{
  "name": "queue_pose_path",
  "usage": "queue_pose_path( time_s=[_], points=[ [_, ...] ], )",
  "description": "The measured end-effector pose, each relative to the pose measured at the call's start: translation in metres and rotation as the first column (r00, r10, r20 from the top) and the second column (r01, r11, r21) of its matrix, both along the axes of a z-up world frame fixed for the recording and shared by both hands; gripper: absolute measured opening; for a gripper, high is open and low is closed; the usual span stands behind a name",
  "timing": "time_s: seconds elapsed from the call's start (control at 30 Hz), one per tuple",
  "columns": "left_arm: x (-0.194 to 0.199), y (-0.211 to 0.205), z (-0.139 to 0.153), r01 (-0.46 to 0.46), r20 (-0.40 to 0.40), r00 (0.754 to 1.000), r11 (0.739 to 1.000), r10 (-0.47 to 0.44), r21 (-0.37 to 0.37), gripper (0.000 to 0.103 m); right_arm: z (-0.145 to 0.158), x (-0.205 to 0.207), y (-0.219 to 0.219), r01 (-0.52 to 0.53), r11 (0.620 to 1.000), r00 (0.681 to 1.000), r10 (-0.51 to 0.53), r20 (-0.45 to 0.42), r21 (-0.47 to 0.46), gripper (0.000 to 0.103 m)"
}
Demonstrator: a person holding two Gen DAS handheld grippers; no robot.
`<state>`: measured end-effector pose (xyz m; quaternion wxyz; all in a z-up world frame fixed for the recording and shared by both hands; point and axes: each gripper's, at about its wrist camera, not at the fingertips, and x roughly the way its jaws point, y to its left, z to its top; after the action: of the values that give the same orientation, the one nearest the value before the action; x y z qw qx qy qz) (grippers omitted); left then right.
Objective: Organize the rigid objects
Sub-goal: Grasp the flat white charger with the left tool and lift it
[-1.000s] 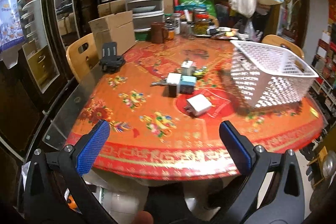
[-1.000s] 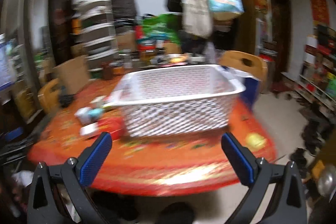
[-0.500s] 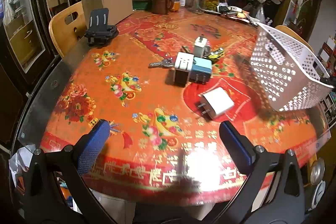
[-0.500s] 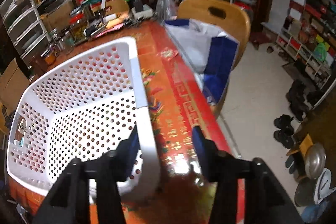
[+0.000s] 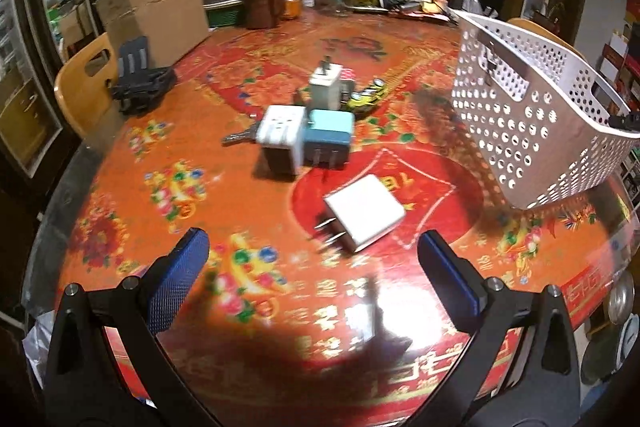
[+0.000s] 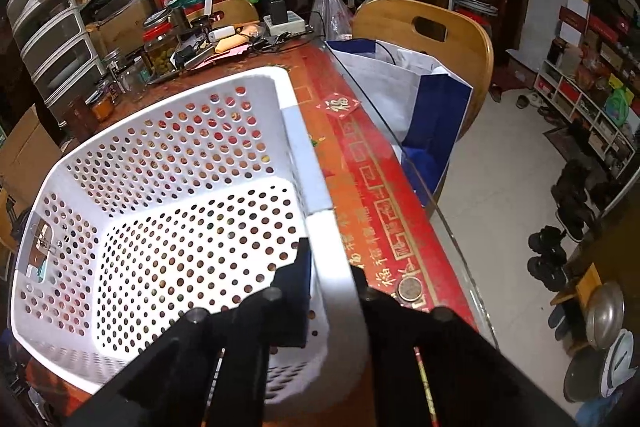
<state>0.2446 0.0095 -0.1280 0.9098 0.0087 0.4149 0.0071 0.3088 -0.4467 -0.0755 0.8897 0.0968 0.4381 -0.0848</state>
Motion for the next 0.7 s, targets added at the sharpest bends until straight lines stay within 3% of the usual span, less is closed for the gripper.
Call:
queue_pose_path(
  time_s=[0.2,0.47,0.7],
  points=[
    [0.022,-0.024,-0.019,0.043,-0.051,0.998,0.999,-0.043,-0.003,0.103,0.001,0.000,-0.001,-0.003,1.000,1.000,0.003,0.004,0.001,0.007],
    [0.043,-0.027,-0.035,0.009,-0.085,0.996,0.999,-0.012,-0.031,0.102,0.001,-0.002,-0.002,-0.006,1.000,1.000,0.006,0.014,0.008,0.006],
    [0.052,-0.023,-0.044,-0.027,-0.110,0.994,0.999,0.023,-0.034,0.071,0.002,-0.001,-0.002,-0.007,1.000,1.000,0.007,0.012,0.005,0.006]
  ],
)
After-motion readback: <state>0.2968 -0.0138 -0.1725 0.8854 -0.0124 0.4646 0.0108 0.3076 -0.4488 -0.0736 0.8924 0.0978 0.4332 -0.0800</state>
